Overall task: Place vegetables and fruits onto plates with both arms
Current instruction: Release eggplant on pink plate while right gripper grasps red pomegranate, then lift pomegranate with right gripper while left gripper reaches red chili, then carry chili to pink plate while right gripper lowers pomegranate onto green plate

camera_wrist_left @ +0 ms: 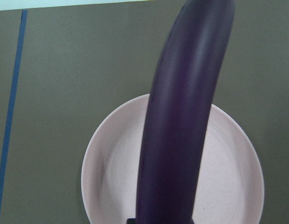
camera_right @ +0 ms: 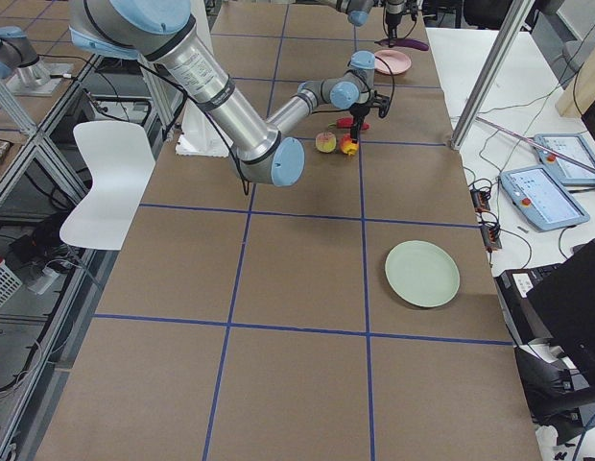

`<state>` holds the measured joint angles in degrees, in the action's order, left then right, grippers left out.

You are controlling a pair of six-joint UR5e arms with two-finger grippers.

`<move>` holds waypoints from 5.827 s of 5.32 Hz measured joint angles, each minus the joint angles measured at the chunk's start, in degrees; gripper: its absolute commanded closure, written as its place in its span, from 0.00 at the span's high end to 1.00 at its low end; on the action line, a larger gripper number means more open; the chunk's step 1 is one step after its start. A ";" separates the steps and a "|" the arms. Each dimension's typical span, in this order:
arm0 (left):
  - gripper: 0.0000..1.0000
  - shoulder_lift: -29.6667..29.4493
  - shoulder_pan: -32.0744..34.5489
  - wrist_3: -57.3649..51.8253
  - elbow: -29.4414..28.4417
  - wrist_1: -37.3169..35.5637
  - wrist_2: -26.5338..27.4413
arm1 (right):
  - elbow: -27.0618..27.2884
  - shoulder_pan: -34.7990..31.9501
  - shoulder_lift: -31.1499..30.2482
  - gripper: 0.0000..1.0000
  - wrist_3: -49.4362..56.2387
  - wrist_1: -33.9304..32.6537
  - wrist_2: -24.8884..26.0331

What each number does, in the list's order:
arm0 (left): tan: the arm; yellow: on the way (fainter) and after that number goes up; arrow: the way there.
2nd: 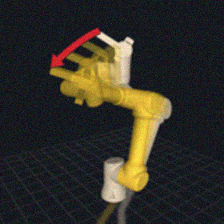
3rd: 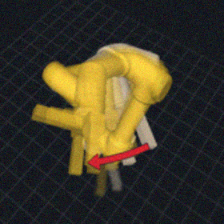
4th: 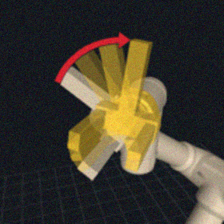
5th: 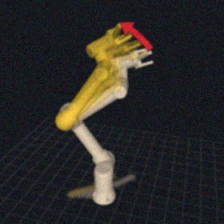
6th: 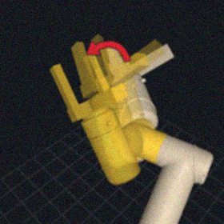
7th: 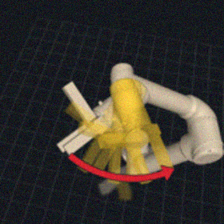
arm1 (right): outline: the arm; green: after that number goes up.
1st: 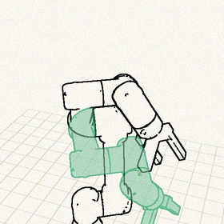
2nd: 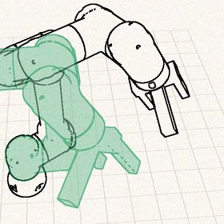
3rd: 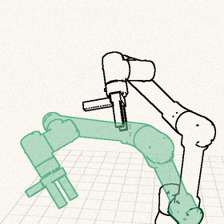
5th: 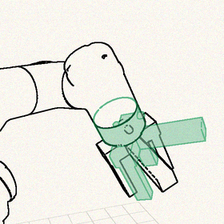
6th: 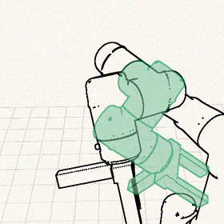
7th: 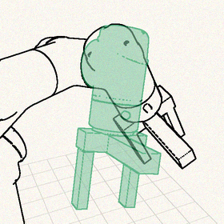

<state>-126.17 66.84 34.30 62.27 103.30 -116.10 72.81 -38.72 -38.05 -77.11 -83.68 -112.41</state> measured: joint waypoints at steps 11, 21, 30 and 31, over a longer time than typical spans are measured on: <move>1.00 0.22 -1.45 -4.42 3.38 2.50 3.92 | 0.63 0.39 0.08 0.00 -1.75 0.25 1.02; 0.67 -16.11 -27.91 29.49 2.24 4.93 0.47 | 9.91 -25.09 -17.35 0.00 34.46 -3.77 -5.59; 0.00 -16.08 -8.52 7.33 5.02 -11.68 -7.51 | -7.81 -28.12 -20.05 0.98 46.77 8.35 -1.67; 0.00 -15.91 -3.70 -1.35 5.03 -15.84 -7.91 | -8.61 -27.02 -20.05 1.00 46.77 8.40 -0.71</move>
<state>-142.08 63.15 32.95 67.30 87.46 -124.01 64.19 -65.74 -58.10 -30.34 -75.29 -113.11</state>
